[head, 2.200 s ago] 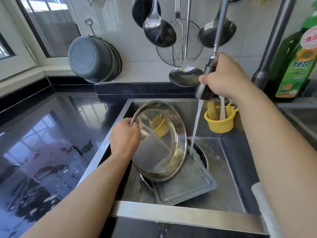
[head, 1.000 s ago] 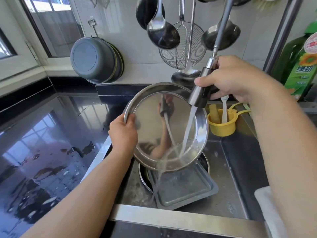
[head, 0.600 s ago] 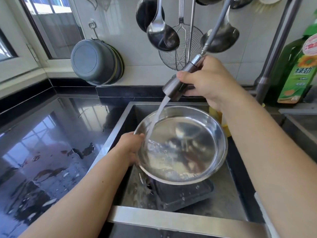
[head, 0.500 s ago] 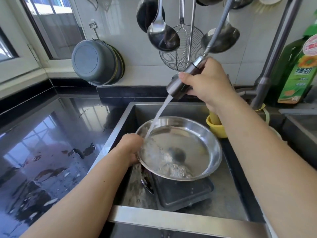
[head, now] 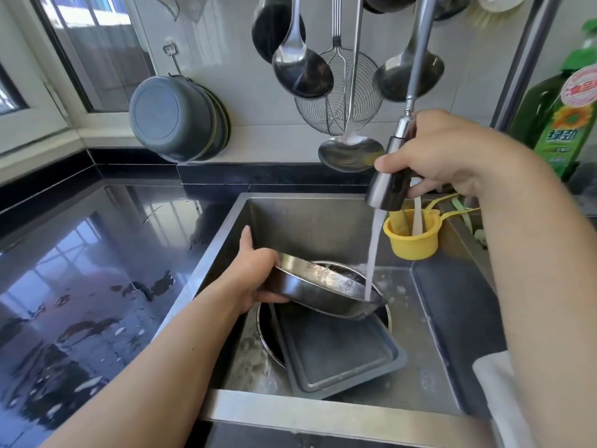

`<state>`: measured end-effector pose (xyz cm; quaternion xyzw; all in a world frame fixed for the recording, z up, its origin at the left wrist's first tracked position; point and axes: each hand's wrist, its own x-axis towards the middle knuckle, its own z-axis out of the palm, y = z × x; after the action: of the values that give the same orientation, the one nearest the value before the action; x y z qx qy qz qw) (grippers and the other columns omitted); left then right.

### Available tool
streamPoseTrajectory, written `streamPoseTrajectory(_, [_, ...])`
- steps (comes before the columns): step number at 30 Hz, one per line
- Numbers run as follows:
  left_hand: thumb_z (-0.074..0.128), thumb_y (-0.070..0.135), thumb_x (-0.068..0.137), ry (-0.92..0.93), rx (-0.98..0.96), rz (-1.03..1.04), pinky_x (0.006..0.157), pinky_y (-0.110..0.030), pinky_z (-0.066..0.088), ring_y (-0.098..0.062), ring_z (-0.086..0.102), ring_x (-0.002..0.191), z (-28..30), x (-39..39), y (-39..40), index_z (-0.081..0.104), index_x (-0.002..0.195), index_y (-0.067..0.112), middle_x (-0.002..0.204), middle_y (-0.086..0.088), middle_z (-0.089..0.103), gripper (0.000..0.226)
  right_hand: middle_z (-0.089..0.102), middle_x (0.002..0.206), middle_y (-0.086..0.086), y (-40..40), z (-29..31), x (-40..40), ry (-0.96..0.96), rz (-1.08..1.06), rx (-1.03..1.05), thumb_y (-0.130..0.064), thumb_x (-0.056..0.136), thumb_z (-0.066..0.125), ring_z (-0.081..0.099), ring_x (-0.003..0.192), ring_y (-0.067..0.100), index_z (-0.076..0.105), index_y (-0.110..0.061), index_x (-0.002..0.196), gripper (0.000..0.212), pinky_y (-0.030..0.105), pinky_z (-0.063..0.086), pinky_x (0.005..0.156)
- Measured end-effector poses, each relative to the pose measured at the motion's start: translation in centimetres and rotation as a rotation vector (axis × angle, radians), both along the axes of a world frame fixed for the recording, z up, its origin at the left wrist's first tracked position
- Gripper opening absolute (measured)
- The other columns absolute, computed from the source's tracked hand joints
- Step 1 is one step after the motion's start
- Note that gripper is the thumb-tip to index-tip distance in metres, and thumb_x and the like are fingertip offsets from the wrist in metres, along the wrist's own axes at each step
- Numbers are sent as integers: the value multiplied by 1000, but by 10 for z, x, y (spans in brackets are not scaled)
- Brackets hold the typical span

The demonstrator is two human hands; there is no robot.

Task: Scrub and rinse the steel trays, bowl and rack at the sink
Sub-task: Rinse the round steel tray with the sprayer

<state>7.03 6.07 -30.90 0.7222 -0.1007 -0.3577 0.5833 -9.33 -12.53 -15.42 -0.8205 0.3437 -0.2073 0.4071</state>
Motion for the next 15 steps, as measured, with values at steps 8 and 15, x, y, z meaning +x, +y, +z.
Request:
streamPoseTrajectory(8, [40,6,86,-36,-26,-113,70,-49,65,-37,66,76,11,-4,5,54,102,10,93,-15,53,21,72,108,10,20,-15,29,-291,85,120,-13,88,78,74,92,22,62,-8,114,31,46,64,72])
streamPoseTrajectory(15, [52,-21,87,-133,-12,-428,92,-54,61,-28,71,94,2,13,19,53,113,16,108,-17,56,45,61,113,1,6,-28,30,-198,-106,-191,-33,83,78,61,99,23,53,-17,115,44,38,52,82])
